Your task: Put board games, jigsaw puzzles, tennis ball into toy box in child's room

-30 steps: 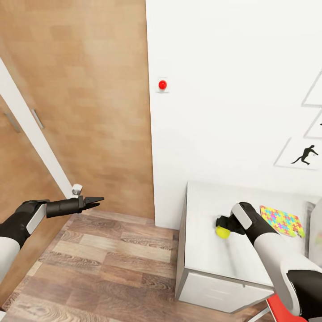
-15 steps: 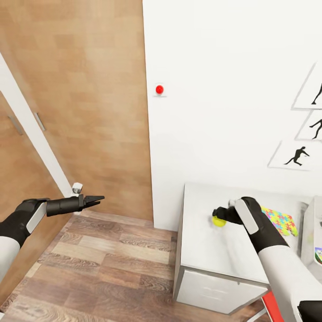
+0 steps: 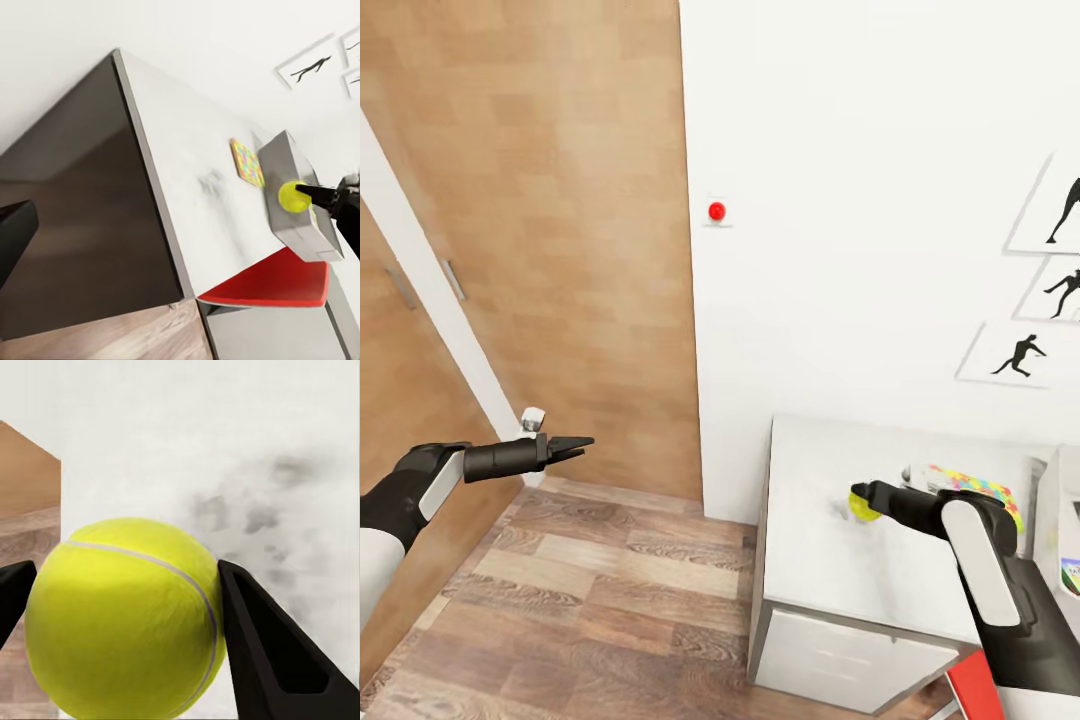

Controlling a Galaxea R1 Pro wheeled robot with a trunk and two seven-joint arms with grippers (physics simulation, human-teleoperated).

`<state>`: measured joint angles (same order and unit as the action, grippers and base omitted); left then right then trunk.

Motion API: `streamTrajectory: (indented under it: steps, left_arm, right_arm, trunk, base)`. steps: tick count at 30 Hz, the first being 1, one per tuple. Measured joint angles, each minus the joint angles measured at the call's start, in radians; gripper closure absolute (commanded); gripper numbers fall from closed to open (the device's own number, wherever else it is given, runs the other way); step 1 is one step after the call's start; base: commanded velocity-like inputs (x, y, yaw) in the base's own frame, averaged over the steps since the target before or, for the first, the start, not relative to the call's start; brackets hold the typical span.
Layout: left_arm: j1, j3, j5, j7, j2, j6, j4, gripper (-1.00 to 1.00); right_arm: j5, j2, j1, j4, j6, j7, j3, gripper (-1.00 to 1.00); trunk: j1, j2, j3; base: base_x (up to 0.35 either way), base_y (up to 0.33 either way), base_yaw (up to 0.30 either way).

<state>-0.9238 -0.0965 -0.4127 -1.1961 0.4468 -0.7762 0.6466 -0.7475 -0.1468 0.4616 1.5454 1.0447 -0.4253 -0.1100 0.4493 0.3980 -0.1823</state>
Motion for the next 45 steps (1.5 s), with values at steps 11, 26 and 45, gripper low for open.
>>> streamTrajectory:
  steps: [11,26,45]
  left_arm:
    - [0.0,0.004,-0.001,-0.025,-0.001,0.0,0.003,-1.0]
    - [0.0,0.003,-0.001,-0.031,-0.003,0.001,0.003,-1.0]
    - [0.0,0.003,-0.001,-0.032,-0.003,0.002,0.003,-1.0]
  right_arm:
    - [-0.13,0.003,-0.235,0.031,-0.152,0.462,-0.117,1.0]
    - [-0.134,-0.009,-0.259,0.035,-0.188,0.533,-0.151,1.0]
    - [-0.141,-0.01,-0.26,0.033,-0.186,0.55,-0.191,1.0]
  trunk:
    - [0.0,0.0,0.018]
    - [0.0,0.0,0.043]
    - [0.0,0.0,0.074]
  base:
    - [0.0,-0.08,0.0]
    - [0.0,-0.128,0.0]
    - [0.0,-0.171,0.0]
